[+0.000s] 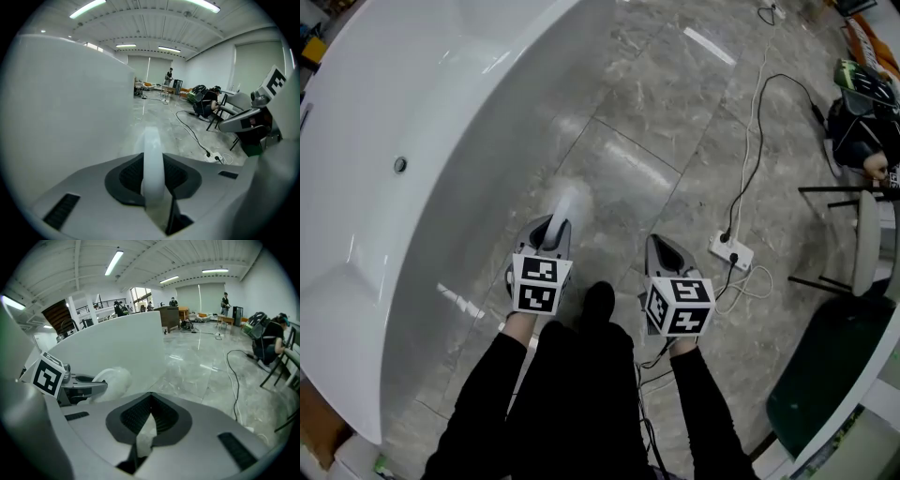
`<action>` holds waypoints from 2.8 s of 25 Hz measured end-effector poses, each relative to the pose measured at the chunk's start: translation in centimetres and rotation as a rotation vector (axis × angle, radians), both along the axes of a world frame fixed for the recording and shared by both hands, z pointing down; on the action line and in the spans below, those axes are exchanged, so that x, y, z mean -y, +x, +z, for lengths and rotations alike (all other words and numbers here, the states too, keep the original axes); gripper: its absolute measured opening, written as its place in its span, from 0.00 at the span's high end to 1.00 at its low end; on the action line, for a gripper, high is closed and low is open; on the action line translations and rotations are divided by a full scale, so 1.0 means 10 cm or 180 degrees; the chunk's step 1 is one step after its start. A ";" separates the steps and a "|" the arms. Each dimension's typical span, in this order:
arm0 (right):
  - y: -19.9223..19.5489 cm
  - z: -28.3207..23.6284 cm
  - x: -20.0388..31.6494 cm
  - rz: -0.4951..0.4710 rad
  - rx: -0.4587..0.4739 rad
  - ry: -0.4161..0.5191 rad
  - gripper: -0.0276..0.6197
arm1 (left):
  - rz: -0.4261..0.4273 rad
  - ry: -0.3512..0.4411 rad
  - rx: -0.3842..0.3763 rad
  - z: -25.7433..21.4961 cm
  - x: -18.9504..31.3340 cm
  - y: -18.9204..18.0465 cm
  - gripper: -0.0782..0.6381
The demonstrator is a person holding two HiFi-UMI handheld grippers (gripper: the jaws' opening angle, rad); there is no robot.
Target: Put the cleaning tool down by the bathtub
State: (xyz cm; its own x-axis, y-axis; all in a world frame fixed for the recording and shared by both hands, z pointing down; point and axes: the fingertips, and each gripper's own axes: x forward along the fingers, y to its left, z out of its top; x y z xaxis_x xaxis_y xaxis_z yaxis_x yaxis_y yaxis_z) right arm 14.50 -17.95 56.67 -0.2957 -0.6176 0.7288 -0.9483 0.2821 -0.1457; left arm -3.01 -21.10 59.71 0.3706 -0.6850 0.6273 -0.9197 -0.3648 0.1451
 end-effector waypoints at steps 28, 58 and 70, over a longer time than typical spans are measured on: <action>0.08 2.00 0.81 -0.0139 0.0091 0.0131 0.96 | -0.0177 -0.0044 0.0039 2.08 0.79 -0.03 0.76; 0.11 2.57 0.93 -0.0152 0.0117 0.0053 0.96 | -0.0313 -0.0270 0.0140 3.09 1.28 0.00 0.76; 0.09 2.60 0.89 -0.0177 0.0106 0.0023 0.96 | -0.0274 -0.0263 0.0175 3.11 1.30 0.04 0.76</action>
